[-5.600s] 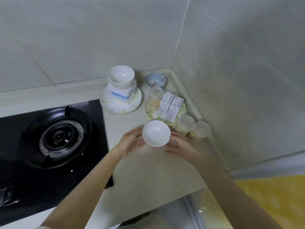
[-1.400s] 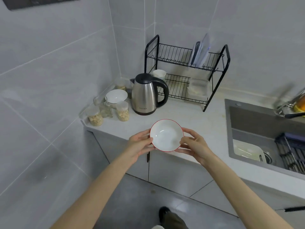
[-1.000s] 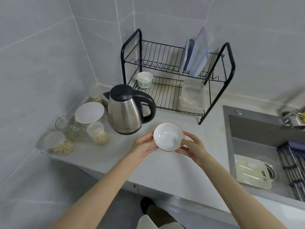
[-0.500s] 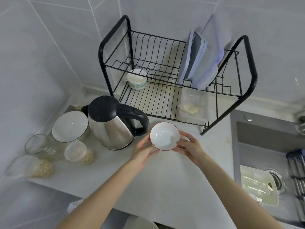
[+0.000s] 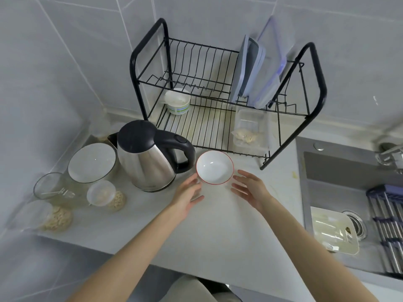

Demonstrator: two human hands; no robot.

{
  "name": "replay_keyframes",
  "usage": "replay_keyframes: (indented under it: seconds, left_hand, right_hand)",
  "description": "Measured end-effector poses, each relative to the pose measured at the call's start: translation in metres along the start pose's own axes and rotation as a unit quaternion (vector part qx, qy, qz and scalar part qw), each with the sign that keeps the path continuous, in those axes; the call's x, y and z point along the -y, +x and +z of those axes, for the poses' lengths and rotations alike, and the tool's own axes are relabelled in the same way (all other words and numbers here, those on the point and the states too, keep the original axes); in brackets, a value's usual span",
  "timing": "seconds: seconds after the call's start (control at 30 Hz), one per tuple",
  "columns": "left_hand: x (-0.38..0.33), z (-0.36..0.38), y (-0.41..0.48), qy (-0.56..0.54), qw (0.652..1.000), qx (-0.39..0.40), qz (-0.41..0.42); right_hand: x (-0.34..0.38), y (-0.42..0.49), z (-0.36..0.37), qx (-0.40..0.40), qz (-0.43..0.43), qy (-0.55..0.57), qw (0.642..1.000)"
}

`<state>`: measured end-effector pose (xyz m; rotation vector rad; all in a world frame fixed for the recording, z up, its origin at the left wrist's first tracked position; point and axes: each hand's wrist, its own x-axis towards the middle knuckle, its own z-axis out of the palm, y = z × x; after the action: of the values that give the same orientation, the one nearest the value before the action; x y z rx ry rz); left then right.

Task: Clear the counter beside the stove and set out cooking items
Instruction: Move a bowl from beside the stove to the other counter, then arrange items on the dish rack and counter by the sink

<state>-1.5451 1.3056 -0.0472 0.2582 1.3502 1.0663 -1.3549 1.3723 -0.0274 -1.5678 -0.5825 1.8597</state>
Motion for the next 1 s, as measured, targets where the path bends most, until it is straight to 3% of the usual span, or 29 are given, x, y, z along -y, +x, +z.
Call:
replay_keyframes:
  seconds: [0.23,0.43,0.7,1.0]
  left_hand:
    - [0.005,-0.015,-0.050,0.007,0.998,0.055,0.005]
    - [0.014,-0.027,-0.113,0.079,0.981,0.171,0.032]
    - [0.030,0.012,-0.190,0.184,0.923,0.330,0.069]
    - [0.101,0.118,-0.286,0.305,0.830,0.463,0.069]
  right_hand:
    - [-0.021,-0.068,-0.020,0.039,-0.025,0.002,0.999]
    - [-0.060,-0.148,-0.043,0.038,-0.084,-0.026,0.995]
    - [-0.101,-0.270,-0.091,-0.013,-0.181,0.000,0.983]
    - [-0.161,-0.408,-0.185,-0.171,-0.249,0.072,0.951]
